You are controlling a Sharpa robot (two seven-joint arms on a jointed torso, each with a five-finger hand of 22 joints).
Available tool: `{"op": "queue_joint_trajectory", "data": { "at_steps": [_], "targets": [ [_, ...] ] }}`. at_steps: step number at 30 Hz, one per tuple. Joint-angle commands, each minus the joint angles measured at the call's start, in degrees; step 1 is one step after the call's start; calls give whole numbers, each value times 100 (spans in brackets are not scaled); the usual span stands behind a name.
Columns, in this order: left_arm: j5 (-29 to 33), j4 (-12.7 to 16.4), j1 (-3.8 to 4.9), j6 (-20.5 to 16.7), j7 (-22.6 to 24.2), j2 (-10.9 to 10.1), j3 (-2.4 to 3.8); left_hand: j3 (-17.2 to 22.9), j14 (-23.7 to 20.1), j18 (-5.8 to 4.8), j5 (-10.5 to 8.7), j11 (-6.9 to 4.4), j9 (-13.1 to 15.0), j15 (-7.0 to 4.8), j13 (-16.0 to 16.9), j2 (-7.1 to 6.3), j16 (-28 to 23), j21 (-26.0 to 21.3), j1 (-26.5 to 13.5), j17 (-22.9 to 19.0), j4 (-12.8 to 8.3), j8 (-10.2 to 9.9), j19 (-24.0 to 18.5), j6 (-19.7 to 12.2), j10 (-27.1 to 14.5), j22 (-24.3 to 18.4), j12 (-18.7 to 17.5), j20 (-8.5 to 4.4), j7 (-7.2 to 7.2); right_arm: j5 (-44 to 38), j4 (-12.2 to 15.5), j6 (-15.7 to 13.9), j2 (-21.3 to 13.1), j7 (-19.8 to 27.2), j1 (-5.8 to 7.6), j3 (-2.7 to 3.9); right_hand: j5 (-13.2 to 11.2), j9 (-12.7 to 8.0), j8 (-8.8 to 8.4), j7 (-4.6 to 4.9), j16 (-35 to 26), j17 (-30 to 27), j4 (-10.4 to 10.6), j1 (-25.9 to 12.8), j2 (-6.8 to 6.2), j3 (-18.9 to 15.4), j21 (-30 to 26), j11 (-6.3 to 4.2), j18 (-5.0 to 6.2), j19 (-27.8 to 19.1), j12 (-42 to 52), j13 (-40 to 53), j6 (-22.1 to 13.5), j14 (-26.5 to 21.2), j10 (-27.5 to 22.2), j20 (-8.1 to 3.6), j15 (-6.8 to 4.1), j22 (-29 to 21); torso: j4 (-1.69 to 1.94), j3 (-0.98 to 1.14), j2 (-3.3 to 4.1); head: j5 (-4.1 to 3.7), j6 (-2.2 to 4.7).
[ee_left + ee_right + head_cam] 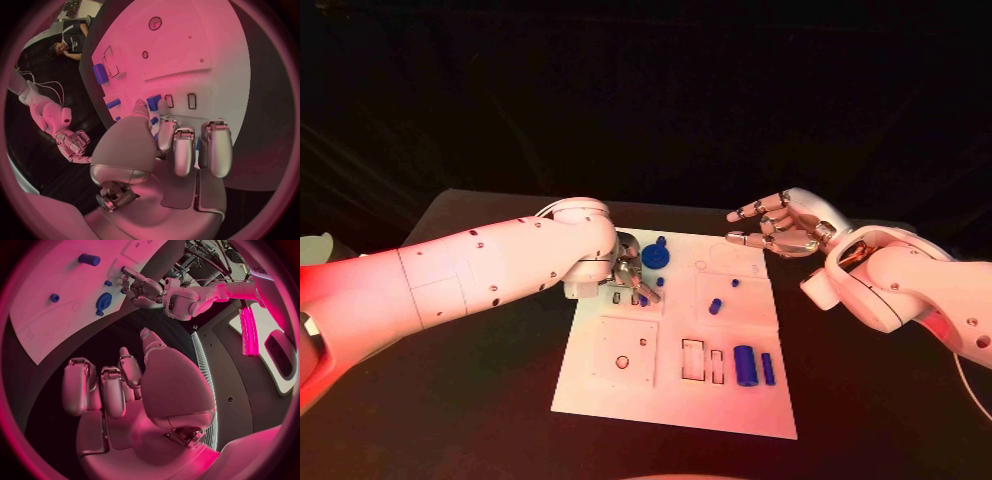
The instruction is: Assemble the parts on the task board
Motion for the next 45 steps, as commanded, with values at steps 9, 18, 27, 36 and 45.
{"op": "queue_joint_trajectory", "data": {
  "at_steps": [9, 18, 27, 36, 45],
  "targets": [
    [-21, -75, 1, 148, -352, 64, -12, 93, 581, -114, 31, -41, 28, -43, -23, 60, 18, 17, 145, 1509, 7, 16, 333, -37, 16, 794, -36, -41, -11, -18, 17, 143, -1, 19, -21, -9, 27, 7, 27, -13, -31, 1086, -9, 1, 24, -33, -23, -34, 32, -35, -24, -1, 41, 480, -8, -26, 4, -8, -1, 2, 3, -10, -13],
    [-16, -78, -2, 52, -340, 67, -15, 1008, 581, -110, 602, -87, 27, -101, -39, 215, 18, 4, 1042, 1509, -322, -195, 327, -222, -42, 785, -103, -100, -45, -17, 22, 161, -7, 10, -26, -12, 30, 8, 27, -13, -34, 1083, -7, -3, 24, -36, -24, -35, 32, -35, -21, 0, 42, 479, -7, -26, 4, -8, 2, 2, 2, -17, -23],
    [181, -25, -9, -290, -299, 18, -11, 3950, 581, -109, 1073, 10, 287, -34, -58, -1018, 18, -12, 631, 1509, -182, -238, 323, -185, -2, 789, -182, -18, 45, -20, 14, 196, -4, -1, -37, -18, 40, 9, 31, -16, -31, 1088, -9, -2, 29, -41, -23, -37, 31, -32, -5, 8, 52, 480, 2, -28, 2, -6, 3, 9, 0, -16, -29],
    [249, 151, -11, -665, -262, -138, 7, 4711, 581, -115, 1045, -13, 519, -29, -10, -1258, 18, 3, 81, 1509, -521, -141, 338, -192, 52, 831, -149, -26, 47, -34, -3, 248, 5, -21, -53, -24, 67, 10, 34, -22, -32, 1088, -42, 45, 44, -33, -28, -45, 32, -32, -9, -1, 65, 481, 3, -33, -4, -10, 14, 10, -1, 4, -9],
    [214, 207, -31, -817, -271, -239, 8, 4871, 581, -122, 1042, -21, 588, -31, 35, -1286, 18, 21, -72, 1509, -637, -110, 351, -187, 83, 865, -112, -32, 40, -36, -24, 278, 20, -28, -72, -30, 70, 10, 34, -23, -33, 1087, -46, 50, 44, -33, -30, -45, 33, -34, -12, -3, 67, 481, 2, -34, -5, -15, 16, 11, 0, 30, -22]
  ]
}}
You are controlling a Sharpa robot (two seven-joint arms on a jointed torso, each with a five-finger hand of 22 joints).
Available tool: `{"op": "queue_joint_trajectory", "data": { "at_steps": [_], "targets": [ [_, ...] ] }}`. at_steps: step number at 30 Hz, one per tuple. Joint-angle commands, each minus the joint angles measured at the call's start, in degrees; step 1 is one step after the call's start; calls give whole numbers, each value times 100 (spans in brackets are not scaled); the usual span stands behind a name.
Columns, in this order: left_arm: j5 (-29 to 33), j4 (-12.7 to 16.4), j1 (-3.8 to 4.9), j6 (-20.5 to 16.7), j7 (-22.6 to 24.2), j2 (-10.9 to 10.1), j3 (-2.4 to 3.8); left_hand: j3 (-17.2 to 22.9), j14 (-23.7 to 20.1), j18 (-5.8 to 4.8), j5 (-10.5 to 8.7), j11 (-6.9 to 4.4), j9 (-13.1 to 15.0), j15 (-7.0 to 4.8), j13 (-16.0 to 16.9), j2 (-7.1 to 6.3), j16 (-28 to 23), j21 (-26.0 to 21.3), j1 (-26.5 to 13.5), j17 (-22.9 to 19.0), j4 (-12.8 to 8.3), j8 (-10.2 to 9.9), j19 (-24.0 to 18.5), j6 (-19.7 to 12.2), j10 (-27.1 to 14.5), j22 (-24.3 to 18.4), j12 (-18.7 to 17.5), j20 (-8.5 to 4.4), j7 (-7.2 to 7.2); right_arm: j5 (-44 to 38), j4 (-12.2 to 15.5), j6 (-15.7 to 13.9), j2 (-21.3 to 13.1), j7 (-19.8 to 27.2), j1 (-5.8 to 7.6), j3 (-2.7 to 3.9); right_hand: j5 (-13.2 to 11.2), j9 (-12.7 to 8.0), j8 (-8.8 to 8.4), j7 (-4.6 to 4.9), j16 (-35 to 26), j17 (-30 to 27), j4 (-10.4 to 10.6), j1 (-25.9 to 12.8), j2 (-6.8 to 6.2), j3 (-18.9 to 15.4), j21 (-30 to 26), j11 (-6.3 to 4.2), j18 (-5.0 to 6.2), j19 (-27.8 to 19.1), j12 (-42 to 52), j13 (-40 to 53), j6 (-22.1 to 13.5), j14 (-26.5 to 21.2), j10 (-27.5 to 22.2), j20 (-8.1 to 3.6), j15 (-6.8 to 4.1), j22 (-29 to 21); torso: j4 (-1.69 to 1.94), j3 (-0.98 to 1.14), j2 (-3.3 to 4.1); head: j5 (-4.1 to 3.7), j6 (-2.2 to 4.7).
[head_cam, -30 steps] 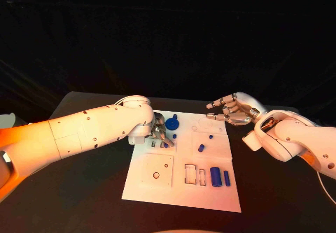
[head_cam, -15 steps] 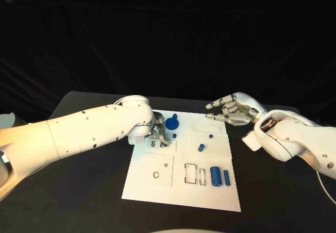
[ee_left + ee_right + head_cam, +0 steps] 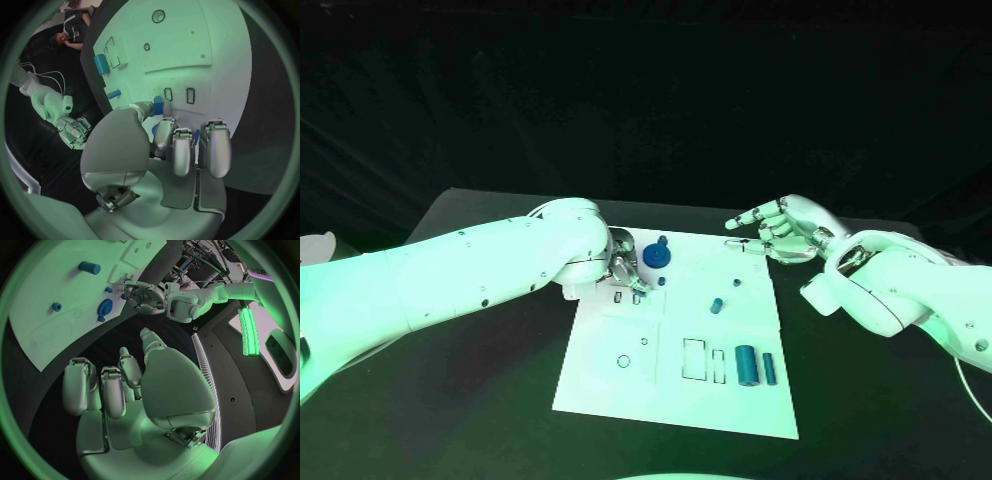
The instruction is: Assemble the parts on the task board
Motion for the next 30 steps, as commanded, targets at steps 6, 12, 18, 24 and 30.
{"op": "queue_joint_trajectory", "data": {
  "at_steps": [6, 12, 18, 24, 30],
  "targets": [
    [-39, -2, -75, -134, -287, -45, 1, 924, 594, -82, -31, 3, 19, 21, 30, -2, 18, 41, -88, 1507, -901, 30, 363, 39, 51, 899, 42, 29, -56, -40, -3, 117, 11, -6, -24, -3, 38, 6, 34, -4, -32, 1085, -29, 27, 22, -16, -31, -45, 33, -13, -12, -8, 48, 481, 2, -13, -5, -5, 3, -2, 2, 18, -11],
    [-207, -5, -120, -115, -290, -51, 0, 932, 594, -88, -36, 2, 28, 21, 27, -13, 18, 56, -111, 1507, -924, 30, 373, 32, 53, 924, 42, 29, -57, -40, -2, 119, 7, -5, -30, -4, 39, 6, 35, -4, -31, 1087, -30, 27, 23, -17, -31, -45, 33, -14, -14, -10, 48, 482, 1, -14, -5, -6, -10, -7, 4, 24, -26],
    [-519, 38, -150, -67, -295, -55, -2, 937, 594, -88, -37, 1, 32, 20, 19, -17, 18, 58, -115, 1507, -938, 29, 374, 29, 50, 928, 36, 28, -58, -40, -2, 160, 6, -22, -33, -4, 41, 6, 35, -4, -33, 1085, -29, 26, 24, -18, -31, -46, 33, -12, -10, -7, 50, 481, 3, -14, -5, -4, -2, -7, 3, 9, -25],
    [-606, 99, -170, 59, -308, -85, -2, 945, 594, -89, -39, 0, 37, 19, 20, -21, 18, 60, -118, 1507, -959, 30, 375, 27, 52, 931, 37, 28, -59, -40, -4, 181, 6, -28, -36, -4, 43, 6, 36, -4, -32, 1086, -27, 22, 25, -20, -31, -45, 33, -13, -10, -8, 51, 482, 3, -15, -6, -5, 1, -10, 4, 24, -38],
    [-659, 135, -177, 222, -327, -115, -3, 949, 594, -88, -41, -1, 39, 19, 12, -24, 18, 58, -120, 1507, -973, 30, 374, 27, 49, 929, 31, 28, -60, -40, -4, 190, 5, -26, -38, -5, 45, 7, 36, -4, -31, 1087, -24, 16, 27, -24, -30, -45, 32, -11, -4, -5, 54, 482, 6, -15, -6, -1, -4, -9, 8, 25, -53]
  ]
}}
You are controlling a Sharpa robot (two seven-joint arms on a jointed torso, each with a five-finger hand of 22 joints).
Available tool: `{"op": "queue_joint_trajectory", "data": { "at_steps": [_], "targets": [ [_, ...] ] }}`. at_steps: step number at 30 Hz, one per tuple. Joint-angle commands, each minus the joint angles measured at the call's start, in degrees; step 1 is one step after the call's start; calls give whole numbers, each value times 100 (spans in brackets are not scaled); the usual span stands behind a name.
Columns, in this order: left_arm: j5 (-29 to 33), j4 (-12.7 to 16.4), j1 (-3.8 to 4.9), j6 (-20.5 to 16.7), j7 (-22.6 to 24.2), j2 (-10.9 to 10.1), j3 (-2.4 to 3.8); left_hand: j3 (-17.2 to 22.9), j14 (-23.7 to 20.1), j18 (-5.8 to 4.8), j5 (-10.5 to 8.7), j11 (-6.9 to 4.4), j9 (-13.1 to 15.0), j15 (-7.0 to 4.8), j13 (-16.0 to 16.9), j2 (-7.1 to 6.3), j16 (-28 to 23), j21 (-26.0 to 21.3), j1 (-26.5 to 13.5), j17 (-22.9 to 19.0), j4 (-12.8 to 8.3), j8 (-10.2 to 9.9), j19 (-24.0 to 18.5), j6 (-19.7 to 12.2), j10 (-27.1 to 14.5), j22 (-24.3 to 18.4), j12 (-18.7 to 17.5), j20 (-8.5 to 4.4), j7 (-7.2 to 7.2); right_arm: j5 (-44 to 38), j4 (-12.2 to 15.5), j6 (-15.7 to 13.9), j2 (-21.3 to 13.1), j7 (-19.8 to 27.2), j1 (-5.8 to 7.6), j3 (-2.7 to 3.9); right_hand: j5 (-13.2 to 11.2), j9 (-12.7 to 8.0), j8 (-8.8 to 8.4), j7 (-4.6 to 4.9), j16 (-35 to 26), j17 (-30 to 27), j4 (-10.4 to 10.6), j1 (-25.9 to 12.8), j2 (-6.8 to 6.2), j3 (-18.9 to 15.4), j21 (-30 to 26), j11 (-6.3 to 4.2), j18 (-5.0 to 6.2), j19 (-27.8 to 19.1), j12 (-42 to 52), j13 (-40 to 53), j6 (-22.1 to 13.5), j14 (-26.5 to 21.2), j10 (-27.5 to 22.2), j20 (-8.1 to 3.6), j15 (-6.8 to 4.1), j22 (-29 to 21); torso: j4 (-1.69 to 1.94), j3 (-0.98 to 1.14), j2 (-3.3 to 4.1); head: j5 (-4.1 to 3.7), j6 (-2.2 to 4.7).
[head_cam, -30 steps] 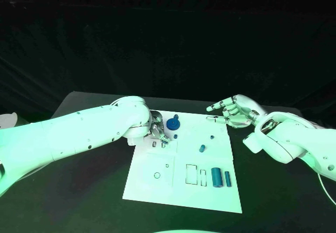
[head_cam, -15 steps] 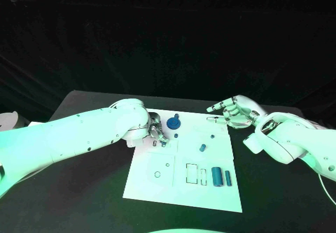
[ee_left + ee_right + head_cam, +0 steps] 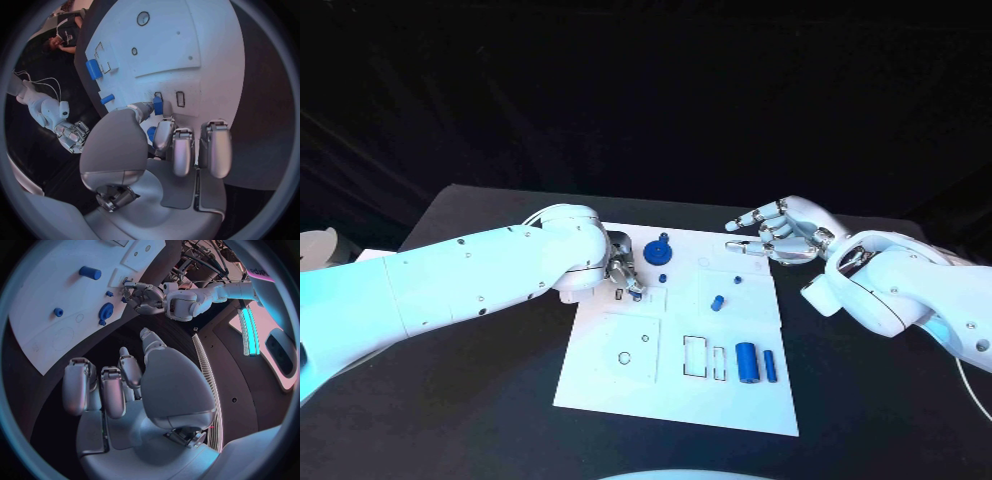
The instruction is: Assemble the parts on the task board
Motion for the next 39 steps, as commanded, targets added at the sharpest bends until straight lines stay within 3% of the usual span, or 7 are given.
{"op": "queue_joint_trajectory", "data": {
  "at_steps": [1, 14, 29, 39],
  "targets": [
    [-191, 13, -23, 291, -342, -19, -13, 805, 594, -45, -24, -5, 11, 19, -16, 64, 18, 15, 14, 1508, -831, 33, 375, 5, 50, 927, 5, 27, -60, -39, 1, 102, 3, -3, -7, -1, 22, 8, 36, -4, -31, 1089, -24, 16, 27, -24, -30, -45, 32, -11, -4, -2, 54, 482, 6, -15, -6, -2, -6, -1, 4, 6, -13],
    [-276, 42, -25, 495, -361, -36, -13, 806, 594, -46, -28, -5, 14, 18, -19, 57, 18, 17, 8, 1508, -848, 33, 377, 6, 50, 932, 2, 27, -60, -39, 1, 115, 3, 1, -11, -1, 23, 9, 38, -4, -32, 1089, -22, 10, 28, -27, -34, -45, 34, -14, -13, -9, 58, 482, 2, -16, -6, -10, 0, 0, 4, 5, -44],
    [-113, 100, -31, 300, -324, 8, -13, 799, 594, -53, -41, -7, 30, 18, 20, 88, 18, 35, -82, 1508, -852, 46, 388, 45, 83, 963, 39, 26, -65, -39, -1, 120, 13, 1, -13, -1, 29, 10, 40, -5, -33, 1087, -18, 3, 31, -33, -33, -46, 33, -12, -10, -9, 64, 482, 4, -17, -7, -6, -5, 7, 4, 13, -35],
    [-97, 32, -32, 435, -327, 33, -13, 796, 594, -62, -83, -21, 57, 12, 45, 132, 18, 59, -160, 1508, -861, 74, 404, 96, 106, 1005, 63, 22, -85, -39, 1, 120, 13, -2, -13, -1, 29, 10, 40, -5, -33, 1087, -18, 3, 31, -33, -33, -46, 33, -12, -10, -9, 64, 482, 4, -17, -7, -6, -5, 8, 5, 18, -46]
  ]
}}
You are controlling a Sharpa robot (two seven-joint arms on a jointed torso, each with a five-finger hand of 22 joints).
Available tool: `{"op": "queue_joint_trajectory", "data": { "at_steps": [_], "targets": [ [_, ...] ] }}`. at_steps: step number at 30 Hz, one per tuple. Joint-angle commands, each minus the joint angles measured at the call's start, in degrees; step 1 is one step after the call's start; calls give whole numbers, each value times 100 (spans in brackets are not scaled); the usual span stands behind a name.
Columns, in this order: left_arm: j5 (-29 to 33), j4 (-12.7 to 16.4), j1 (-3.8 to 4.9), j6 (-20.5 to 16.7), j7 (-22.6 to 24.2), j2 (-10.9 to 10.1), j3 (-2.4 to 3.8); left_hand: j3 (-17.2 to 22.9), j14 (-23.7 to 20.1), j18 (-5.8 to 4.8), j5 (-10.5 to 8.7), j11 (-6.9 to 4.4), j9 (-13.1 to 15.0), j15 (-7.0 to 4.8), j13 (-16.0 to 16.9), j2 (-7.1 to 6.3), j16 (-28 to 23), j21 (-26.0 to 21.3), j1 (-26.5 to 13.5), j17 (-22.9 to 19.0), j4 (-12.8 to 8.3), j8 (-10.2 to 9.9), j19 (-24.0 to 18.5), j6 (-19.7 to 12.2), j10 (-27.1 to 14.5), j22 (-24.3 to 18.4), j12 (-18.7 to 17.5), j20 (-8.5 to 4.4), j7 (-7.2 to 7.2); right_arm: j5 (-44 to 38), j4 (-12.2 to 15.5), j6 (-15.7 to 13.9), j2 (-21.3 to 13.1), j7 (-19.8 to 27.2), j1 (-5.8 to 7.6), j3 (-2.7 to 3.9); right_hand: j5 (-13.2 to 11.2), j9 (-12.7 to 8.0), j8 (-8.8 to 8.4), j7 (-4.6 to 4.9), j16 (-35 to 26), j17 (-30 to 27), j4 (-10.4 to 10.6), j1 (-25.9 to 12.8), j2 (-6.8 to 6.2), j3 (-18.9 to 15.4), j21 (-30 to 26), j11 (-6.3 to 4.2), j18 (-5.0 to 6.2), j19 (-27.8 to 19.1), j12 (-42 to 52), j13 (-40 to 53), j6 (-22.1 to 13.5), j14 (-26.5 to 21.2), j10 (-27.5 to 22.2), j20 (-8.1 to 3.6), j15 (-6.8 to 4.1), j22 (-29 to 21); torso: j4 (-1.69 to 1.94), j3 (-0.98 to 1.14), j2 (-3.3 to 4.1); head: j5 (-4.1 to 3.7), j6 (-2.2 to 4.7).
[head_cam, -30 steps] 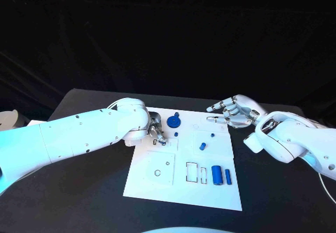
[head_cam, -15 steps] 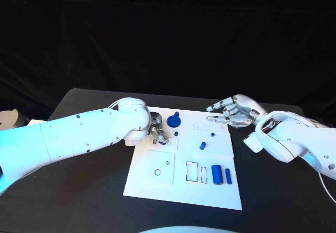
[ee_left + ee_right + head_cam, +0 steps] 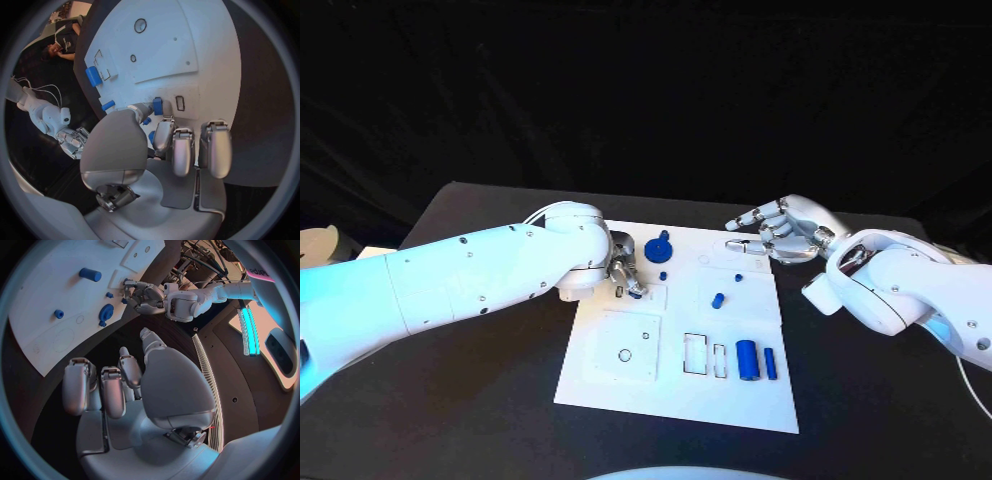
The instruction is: Assemble the parts on the task board
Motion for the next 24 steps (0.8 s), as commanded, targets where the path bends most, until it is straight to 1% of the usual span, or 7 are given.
{"op": "queue_joint_trajectory", "data": {
  "at_steps": [1, 4, 10, 13, 19, 22, 24],
  "targets": [
    [67, -27, -27, 190, -331, 31, -18, 755, 594, -63, -30, -4, 23, 11, 18, 30, 18, 39, -65, 1509, -787, 38, 405, 63, 50, 1010, 45, 20, -87, -38, 4, 77, 6, 6, -5, 0, 30, 5, 17, 12, -33, 1084, -4, 3, 31, -18, -33, -46, 33, -12, -10, -6, 46, 482, 4, -17, -7, -2, 1, -1, 2, 2, -5],
    [67, -56, -26, 254, -334, 59, -18, 738, 594, -64, -88, -14, 42, 4, 33, 51, 18, 42, -123, 1509, -786, 52, 407, 91, 64, 1017, 59, 15, -101, -38, 6, 75, 7, 5, -5, 0, 30, 5, 17, 12, -33, 1084, -4, 3, 31, -18, -33, -46, 33, -12, -10, -6, 46, 482, 4, -17, -7, -2, 1, 1, 2, 5, -9],
    [68, -190, -25, 404, -350, 158, -18, 683, 594, -65, -651, -41, 75, -19, 53, 163, 18, 46, -280, 1509, -780, 43, 409, 141, 80, 1028, 74, -6, -136, -41, 18, 73, 6, 0, -5, 0, 39, 6, 19, 11, -36, 1080, -3, 1, 37, -20, -38, -48, 34, -16, -19, -14, 50, 481, 0, -18, -8, -10, -7, 2, 7, -3, -18],
    [68, -261, -25, 484, -358, 207, -20, 631, 594, -67, -809, -41, 77, -21, 34, 186, 18, 50, -389, 1509, -734, 23, 411, 158, 65, 1037, 53, -9, -137, -57, 24, 71, 1, -13, -5, 0, 39, 6, 19, 11, -36, 1080, -3, 1, 37, -20, -38, -48, 34, -16, -19, -14, 50, 481, 0, -18, -8, -10, -7, -1, 5, -14, -20],
    [69, -329, -26, 571, -365, 249, -22, 528, 594, -71, -824, -48, 77, -27, 48, 178, 18, 59, -548, 1509, -675, 1, 417, 197, 71, 1055, 63, -13, -148, -114, 38, 77, -12, -44, -5, 0, 42, 6, 19, 11, -39, 1076, -3, 0, 38, -22, -38, -48, 34, -16, -18, -13, 51, 480, 1, -18, -8, -11, -1, 3, 2, -24, -26],
    [74, -348, -26, 617, -366, 259, -23, 472, 594, -71, -636, -60, 76, -37, 61, 154, 18, 59, -661, 1509, -661, -19, 417, 224, 77, 1056, 71, -21, -163, -129, 41, 76, -15, -52, -5, 0, 44, 6, 19, 10, -39, 1077, -4, -1, 33, -26, -37, -48, 34, -14, -19, -15, 53, 480, 0, -18, -8, -8, -2, 2, 0, -33, -26],
    [76, -356, -26, 651, -367, 264, -23, 435, 594, -71, -579, -66, 77, -43, 77, 140, 18, 59, -731, 1509, -652, -25, 418, 248, 87, 1058, 84, -26, -169, -135, 42, 77, -16, -54, -5, 0, 44, 6, 19, 10, -39, 1077, -4, -1, 33, -26, -37, -48, 34, -14, -19, -15, 53, 480, 0, -18, -8, -8, -1, 0, 0, -35, -30]
  ]
}}
